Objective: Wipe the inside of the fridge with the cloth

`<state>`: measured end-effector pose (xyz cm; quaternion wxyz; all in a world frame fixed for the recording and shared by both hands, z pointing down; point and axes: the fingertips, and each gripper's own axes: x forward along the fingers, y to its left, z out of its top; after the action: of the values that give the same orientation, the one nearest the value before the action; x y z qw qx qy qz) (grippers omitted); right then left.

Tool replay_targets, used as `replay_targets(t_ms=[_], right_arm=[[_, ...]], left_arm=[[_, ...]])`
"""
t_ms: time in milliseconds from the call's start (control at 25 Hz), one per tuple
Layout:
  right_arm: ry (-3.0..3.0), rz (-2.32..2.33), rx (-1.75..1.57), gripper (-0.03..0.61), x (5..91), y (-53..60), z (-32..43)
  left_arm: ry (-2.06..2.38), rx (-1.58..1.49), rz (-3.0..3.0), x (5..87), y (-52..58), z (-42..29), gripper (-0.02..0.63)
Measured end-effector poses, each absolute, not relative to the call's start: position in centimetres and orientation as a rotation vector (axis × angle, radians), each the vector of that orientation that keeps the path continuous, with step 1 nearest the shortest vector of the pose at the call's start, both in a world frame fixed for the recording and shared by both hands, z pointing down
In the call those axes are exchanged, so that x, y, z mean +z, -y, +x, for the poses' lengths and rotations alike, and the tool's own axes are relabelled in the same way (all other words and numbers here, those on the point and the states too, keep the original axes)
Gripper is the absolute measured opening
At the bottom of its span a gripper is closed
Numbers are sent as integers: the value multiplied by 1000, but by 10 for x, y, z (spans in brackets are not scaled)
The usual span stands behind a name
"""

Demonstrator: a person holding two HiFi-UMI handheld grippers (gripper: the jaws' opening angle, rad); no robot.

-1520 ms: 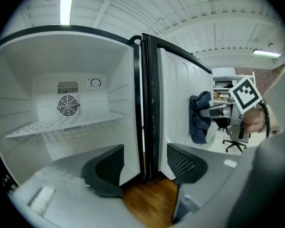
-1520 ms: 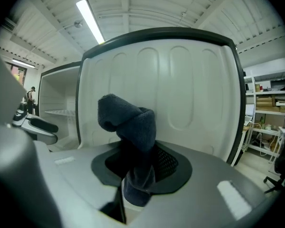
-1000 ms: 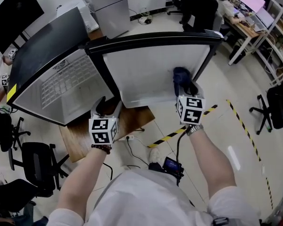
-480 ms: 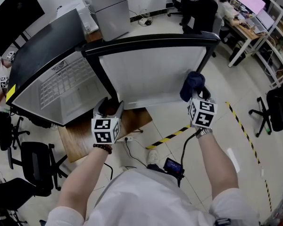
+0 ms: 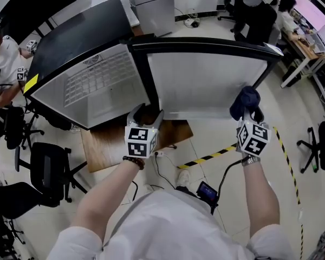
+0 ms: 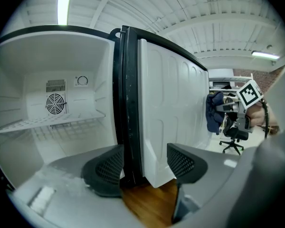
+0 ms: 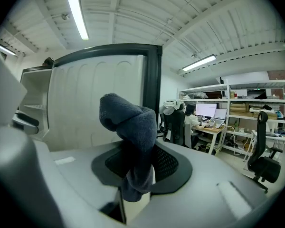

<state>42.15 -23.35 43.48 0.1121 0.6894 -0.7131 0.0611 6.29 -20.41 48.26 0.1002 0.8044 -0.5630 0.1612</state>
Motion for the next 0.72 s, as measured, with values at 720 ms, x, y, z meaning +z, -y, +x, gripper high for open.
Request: replay_targets(t_ms=[720], right_arm=[[2553, 1393, 215, 104, 460, 190, 97]], left_arm=[[1834, 491, 2218, 483, 144, -75, 285]])
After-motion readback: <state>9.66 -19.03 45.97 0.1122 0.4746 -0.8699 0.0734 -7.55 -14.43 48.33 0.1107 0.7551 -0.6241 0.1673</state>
